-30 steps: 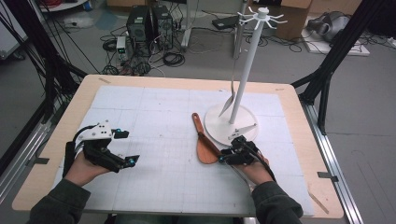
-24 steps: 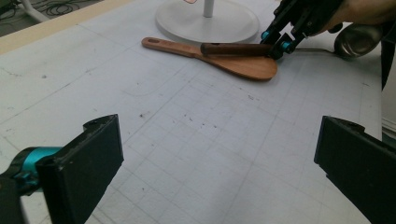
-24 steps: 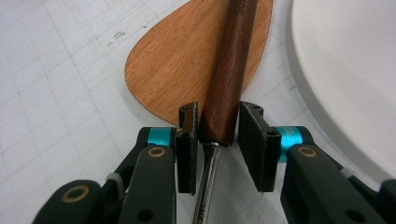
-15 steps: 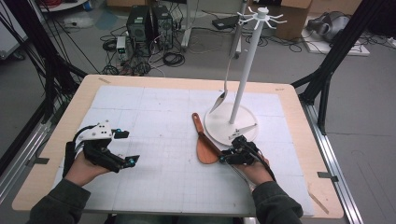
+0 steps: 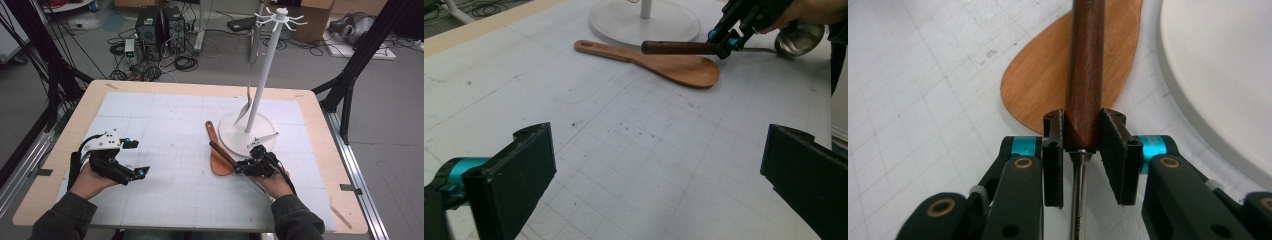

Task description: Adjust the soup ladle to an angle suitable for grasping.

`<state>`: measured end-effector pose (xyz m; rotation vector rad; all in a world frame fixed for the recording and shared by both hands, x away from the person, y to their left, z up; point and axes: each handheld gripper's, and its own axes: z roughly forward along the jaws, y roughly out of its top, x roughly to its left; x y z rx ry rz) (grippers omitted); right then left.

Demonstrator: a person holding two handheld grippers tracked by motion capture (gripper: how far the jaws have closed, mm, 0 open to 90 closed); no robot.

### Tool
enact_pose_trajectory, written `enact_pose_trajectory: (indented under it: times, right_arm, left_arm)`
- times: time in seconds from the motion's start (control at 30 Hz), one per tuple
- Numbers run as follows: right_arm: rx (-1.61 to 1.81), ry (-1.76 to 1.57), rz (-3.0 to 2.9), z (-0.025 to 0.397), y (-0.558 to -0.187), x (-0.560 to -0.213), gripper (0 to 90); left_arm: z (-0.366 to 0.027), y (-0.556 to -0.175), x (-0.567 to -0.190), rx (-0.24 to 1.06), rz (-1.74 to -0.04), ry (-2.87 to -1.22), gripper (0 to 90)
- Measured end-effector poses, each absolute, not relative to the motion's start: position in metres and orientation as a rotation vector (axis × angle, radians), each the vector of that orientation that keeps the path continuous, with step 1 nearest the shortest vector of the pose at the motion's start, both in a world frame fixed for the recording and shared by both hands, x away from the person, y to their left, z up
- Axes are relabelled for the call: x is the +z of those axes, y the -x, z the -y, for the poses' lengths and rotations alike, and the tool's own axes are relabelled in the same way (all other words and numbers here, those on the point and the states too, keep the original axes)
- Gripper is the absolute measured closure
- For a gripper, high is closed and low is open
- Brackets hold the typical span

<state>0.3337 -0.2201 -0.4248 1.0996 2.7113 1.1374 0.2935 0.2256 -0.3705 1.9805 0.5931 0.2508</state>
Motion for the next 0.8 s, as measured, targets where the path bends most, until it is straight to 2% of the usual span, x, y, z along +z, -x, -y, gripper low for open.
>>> enact_pose_trajectory:
  times: [0.8]
  right_arm:
    - [1.298, -0.908, -2.659, 0.207, -0.316, -0.396, 73.4]
  left_arm:
    - [-0.213, -0.294, -0.371, 0.231, -0.580, -1.967, 2.8]
